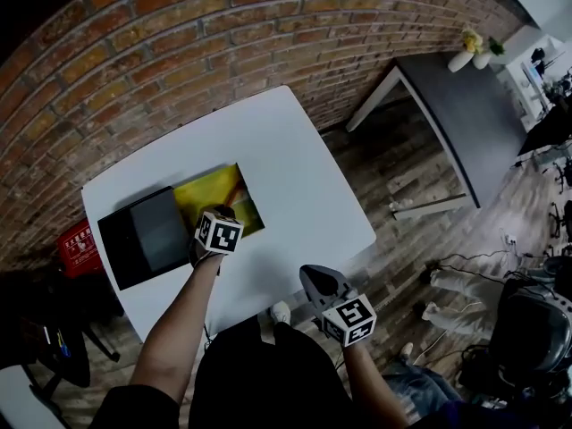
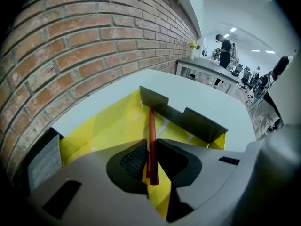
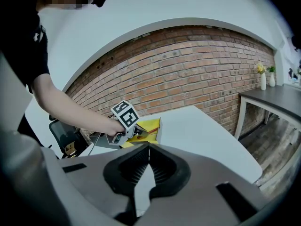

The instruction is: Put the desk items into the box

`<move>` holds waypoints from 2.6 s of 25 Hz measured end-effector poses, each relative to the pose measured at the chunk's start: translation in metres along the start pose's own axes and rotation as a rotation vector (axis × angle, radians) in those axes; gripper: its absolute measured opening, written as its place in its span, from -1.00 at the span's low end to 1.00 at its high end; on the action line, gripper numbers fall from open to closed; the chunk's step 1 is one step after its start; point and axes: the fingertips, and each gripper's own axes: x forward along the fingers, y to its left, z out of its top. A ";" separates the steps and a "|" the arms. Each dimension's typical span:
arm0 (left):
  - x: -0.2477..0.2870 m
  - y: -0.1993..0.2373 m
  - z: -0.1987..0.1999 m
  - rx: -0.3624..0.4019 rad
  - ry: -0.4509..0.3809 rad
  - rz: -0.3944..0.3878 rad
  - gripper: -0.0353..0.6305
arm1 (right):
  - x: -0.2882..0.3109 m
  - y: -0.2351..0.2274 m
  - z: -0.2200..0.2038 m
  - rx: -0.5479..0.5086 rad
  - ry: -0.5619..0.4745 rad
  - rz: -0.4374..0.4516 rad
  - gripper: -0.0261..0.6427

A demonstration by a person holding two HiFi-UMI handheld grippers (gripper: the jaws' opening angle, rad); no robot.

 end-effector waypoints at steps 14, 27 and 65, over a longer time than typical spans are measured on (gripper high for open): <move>-0.012 0.004 0.012 -0.013 -0.078 0.025 -0.60 | -0.010 -0.003 0.000 -0.004 -0.015 -0.010 -0.86; -0.072 -0.004 0.026 -0.056 -0.220 0.061 -0.74 | -0.016 0.012 0.007 -0.064 -0.054 0.078 -0.86; -0.290 -0.060 -0.113 -0.326 -0.563 0.089 -0.86 | -0.071 0.054 0.057 -0.128 -0.238 0.233 -0.86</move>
